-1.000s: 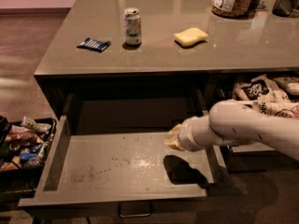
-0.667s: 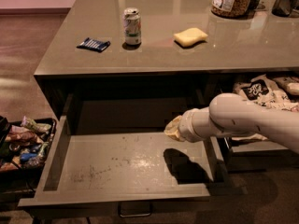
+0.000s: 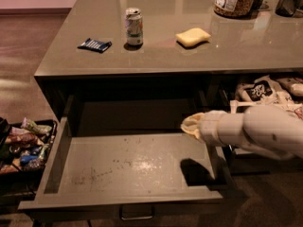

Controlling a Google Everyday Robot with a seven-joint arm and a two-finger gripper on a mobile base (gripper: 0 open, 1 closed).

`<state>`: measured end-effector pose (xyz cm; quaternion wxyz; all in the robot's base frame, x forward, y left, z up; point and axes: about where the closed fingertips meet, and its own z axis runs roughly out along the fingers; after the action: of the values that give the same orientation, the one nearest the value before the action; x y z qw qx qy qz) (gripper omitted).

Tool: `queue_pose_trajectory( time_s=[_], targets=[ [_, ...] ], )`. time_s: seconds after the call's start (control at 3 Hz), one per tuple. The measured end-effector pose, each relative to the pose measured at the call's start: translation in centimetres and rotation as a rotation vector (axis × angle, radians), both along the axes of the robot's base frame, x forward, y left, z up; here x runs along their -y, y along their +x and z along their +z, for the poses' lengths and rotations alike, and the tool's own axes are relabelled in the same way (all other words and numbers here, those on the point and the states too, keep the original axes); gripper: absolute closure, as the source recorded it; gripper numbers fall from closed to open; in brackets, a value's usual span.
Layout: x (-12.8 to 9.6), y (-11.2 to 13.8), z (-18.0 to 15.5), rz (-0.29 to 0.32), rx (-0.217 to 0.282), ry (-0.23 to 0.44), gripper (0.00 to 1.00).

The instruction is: Open top drawer

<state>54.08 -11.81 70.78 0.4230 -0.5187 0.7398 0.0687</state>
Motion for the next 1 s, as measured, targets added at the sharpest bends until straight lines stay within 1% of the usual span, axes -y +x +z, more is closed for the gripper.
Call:
queue_pose_trajectory(
  time_s=[0.33, 0.67, 1.0],
  targets=[
    [3.7, -2.0, 3.8, -0.134, 0.115, -0.025, 1.00],
    [7.2, -4.3, 7.8, -0.273, 0.205, -0.071, 1.00],
    [8.0, -4.5, 8.6, -0.293, 0.222, -0.082, 1.00]
  ],
)
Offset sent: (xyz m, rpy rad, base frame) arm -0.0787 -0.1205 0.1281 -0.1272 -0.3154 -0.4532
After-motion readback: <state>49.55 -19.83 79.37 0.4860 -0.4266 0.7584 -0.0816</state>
